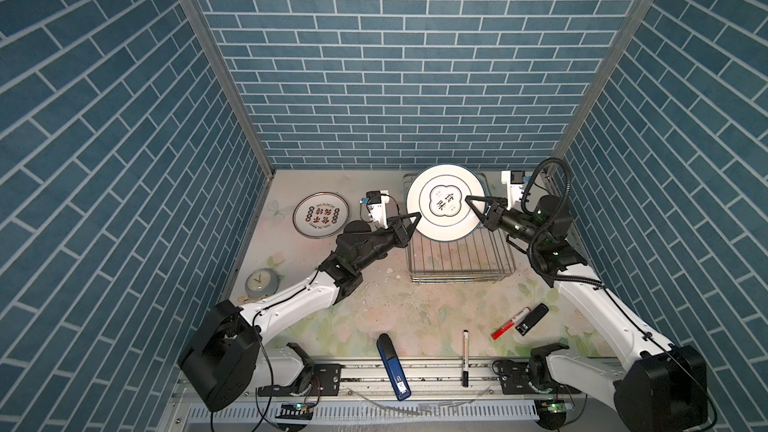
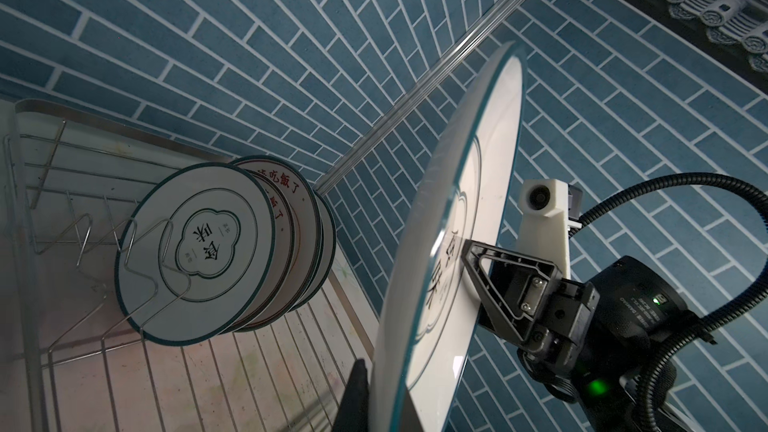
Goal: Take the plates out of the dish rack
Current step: 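Grasp the lifted plate's rim with the left gripper while the right gripper holds it, then carry the plate with both grippers toward the printed plates on the table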
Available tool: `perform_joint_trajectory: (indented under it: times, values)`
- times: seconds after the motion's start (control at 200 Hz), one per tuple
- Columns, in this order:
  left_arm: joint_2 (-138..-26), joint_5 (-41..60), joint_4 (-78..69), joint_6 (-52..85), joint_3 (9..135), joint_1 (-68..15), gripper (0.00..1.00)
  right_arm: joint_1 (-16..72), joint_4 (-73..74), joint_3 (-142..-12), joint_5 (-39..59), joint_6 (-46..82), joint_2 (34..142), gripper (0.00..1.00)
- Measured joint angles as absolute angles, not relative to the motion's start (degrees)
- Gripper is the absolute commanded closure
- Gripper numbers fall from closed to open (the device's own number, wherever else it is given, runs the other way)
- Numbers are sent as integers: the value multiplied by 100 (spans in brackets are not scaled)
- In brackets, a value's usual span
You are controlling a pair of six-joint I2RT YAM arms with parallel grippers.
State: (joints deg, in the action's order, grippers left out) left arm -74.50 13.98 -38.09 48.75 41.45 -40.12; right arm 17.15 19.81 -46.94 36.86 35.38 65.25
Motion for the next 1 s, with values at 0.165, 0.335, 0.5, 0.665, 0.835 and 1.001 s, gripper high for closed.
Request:
perform_joint_trajectory:
  times: [0.165,0.335,0.5,0.665,0.835,1.001]
  values:
    - [-7461,1299,-3511,4840,4145,-4016,100,1715,1828,-4696,3603,3459,6589,27]
    - [-7461,1225,-3409,4842,4145,-4014,100,1715,1649,-4709,3339,3402,6567,1]
    - [-7432,1079,-3273,4838,4125,-3975,100,1715,1409,-4709,2989,3356,6394,1]
    - [-7218,937,-3109,4849,3992,-3793,100,1811,1413,-4709,2674,3175,5994,1]
    - [-6845,755,-3002,4866,3732,-3634,100,2493,1173,-4797,2263,2604,5894,1]
    - [-6493,534,-2805,4842,3581,-3594,100,3413,764,-5183,1691,1887,6121,1]
